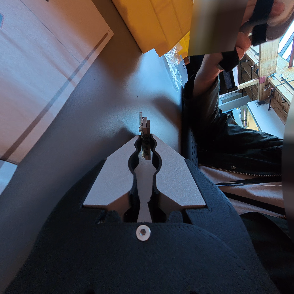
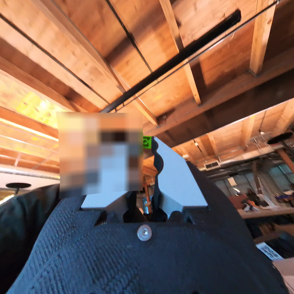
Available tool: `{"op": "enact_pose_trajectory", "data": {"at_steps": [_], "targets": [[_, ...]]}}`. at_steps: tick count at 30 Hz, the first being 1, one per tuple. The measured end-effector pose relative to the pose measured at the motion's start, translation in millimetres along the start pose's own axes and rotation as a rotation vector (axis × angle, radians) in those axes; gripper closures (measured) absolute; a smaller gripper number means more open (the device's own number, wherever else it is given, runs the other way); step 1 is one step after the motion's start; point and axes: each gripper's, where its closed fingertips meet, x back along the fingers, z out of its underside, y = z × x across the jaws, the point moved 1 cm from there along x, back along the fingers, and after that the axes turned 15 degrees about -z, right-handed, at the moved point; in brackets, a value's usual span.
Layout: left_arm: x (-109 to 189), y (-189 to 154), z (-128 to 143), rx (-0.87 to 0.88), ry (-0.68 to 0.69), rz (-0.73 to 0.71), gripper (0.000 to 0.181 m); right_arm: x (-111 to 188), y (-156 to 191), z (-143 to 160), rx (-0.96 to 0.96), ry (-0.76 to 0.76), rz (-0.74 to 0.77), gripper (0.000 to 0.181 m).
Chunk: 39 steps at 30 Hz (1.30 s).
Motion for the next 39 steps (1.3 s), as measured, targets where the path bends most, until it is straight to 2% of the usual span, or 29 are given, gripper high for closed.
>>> {"op": "enact_pose_trajectory", "data": {"at_steps": [3, 7, 8, 9, 11, 13, 16, 19, 21, 23, 25, 27, 29, 30, 32, 35, 39], "targets": [[0.0, 0.0, 0.1, 0.000, 0.001, 0.001, 0.173, 10.4, -0.7, -12.6, -0.002, -0.079, 0.003, 0.170], [0.1, 0.1, 0.1, 0.001, 0.000, 0.000, 0.173, 18.9, -6.0, -21.0, 0.028, -0.095, 0.065, 0.168], [0.0, 0.1, 0.1, 0.001, 0.000, 0.000, 0.173, 26.4, -18.8, -22.2, 0.065, -0.068, 0.183, 0.168], [0.0, 0.2, 0.0, 0.001, 0.000, -0.001, 0.173, 42.5, -39.3, -22.3, 0.124, -0.006, 0.386, 0.168], [-0.1, 0.2, 0.0, 0.001, -0.001, -0.002, 0.173, 94.7, -69.0, -27.0, 0.320, 0.206, 0.859, 0.168], [-0.2, 0.3, 0.0, 0.001, -0.001, -0.002, 0.173, 139.9, -71.4, -41.8, 0.531, 0.433, 1.229, 0.167], [-0.3, 0.3, -0.1, 0.001, -0.001, -0.003, 0.173, 159.8, -69.0, -49.1, 0.649, 0.664, 1.440, 0.167], [-0.4, 0.2, -0.3, 0.003, -0.002, -0.002, 0.173, 176.2, -68.2, -51.5, 0.744, 0.866, 1.598, 0.144], [-0.5, 0.3, -0.6, 0.005, -0.003, -0.003, 0.173, 167.1, -71.2, -46.6, 0.837, 0.996, 1.574, 0.144], [-0.7, 0.4, -1.0, 0.010, -0.004, -0.001, 0.173, 137.7, -78.2, -29.3, 0.964, 1.123, 1.435, 0.144], [-0.3, -0.1, -2.0, 0.021, -0.009, 0.010, 0.173, 97.4, -87.8, 11.4, 1.069, 1.254, 1.185, 0.145], [0.4, 0.3, -3.6, 0.039, -0.020, 0.036, 0.173, 74.3, -99.3, 74.5, 1.034, 1.379, 0.930, 0.151], [2.3, -0.3, -4.4, 0.056, -0.035, 0.061, 0.173, 80.1, -106.5, 147.4, 0.783, 1.507, 0.725, 0.152], [2.4, -0.7, -4.0, 0.058, -0.039, 0.066, 0.173, 91.1, -107.6, 174.1, 0.657, 1.573, 0.677, 0.152], [1.8, -2.8, -2.5, 0.048, -0.038, 0.074, 0.173, 112.2, -106.8, 206.0, 0.478, 1.662, 0.633, 0.149], [1.2, -7.9, -2.4, 0.056, -0.035, 0.118, 0.173, 130.7, -105.2, 223.0, 0.350, 1.690, 0.617, 0.142], [1.4, -10.4, -3.1, 0.071, -0.031, 0.147, 0.173, 143.9, -108.8, 228.0, 0.297, 1.710, 0.656, 0.142]]}}
